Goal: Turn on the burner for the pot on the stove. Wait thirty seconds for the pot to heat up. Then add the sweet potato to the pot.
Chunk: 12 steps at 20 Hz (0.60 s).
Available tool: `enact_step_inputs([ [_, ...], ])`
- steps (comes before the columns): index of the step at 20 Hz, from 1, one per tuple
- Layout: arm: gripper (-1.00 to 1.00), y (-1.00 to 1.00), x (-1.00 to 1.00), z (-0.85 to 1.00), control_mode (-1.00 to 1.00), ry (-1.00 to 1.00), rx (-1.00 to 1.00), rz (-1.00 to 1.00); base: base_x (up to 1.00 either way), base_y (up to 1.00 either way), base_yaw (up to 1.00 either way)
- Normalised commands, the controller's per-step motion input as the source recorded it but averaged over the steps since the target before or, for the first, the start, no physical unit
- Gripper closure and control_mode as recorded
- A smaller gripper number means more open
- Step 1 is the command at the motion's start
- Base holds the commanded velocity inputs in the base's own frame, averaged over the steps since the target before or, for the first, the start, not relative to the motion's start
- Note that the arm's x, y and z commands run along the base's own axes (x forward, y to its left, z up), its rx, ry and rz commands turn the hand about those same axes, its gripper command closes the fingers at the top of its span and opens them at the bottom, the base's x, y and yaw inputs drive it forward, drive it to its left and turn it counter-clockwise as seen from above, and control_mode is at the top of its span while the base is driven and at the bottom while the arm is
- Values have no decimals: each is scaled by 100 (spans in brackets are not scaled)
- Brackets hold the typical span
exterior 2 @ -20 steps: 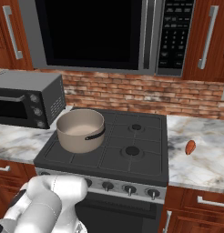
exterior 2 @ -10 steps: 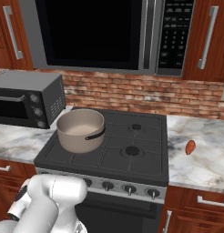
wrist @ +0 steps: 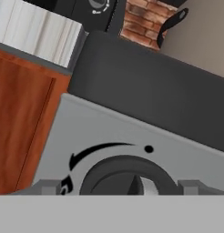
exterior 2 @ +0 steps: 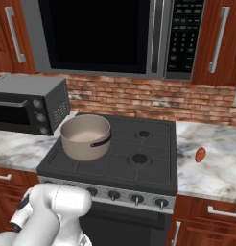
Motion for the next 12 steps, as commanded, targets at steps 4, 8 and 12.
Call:
enact_step_inputs([
  [4,100,-9,28,-32,-100,3,13,10,0,0,0],
  [8,100,0,20,-22,-100,0,0,19,0,0,0],
  [12,100,0,19,-15,-100,0,0,21,0,0,0],
])
